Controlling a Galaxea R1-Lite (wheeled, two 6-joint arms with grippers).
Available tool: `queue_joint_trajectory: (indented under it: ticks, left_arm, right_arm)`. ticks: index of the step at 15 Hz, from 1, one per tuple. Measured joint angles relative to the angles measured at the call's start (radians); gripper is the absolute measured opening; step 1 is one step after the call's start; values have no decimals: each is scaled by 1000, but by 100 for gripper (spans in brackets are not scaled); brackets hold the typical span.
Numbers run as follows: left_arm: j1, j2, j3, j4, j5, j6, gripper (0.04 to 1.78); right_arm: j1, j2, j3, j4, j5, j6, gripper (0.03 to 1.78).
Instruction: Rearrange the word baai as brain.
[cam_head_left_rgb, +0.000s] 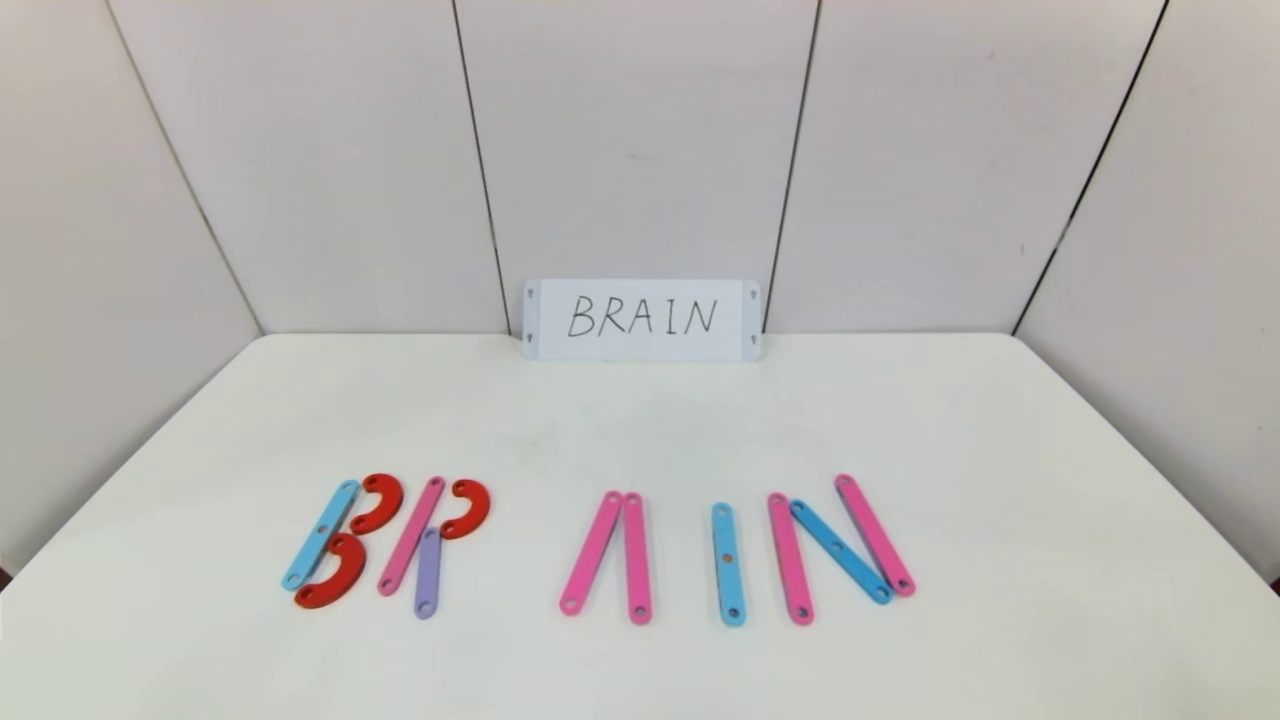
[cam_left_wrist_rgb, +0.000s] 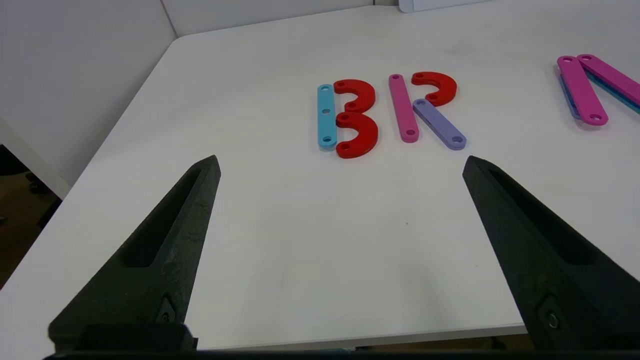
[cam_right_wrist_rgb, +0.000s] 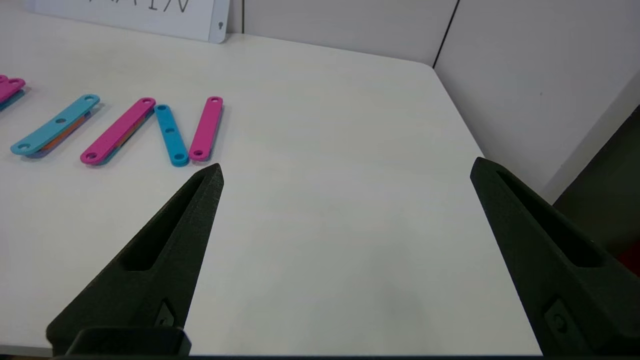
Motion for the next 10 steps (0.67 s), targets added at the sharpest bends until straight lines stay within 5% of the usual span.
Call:
queue_joint_trajectory:
  ticks: [6,10]
  left_arm:
    - [0,0,0,13,-10,-12,170]
    - [-1,0,0,14,-10,-21,170]
  right_arm:
    - [0,0,0,25,-3,50,173]
    - [0,0,0,21,-20,151,173]
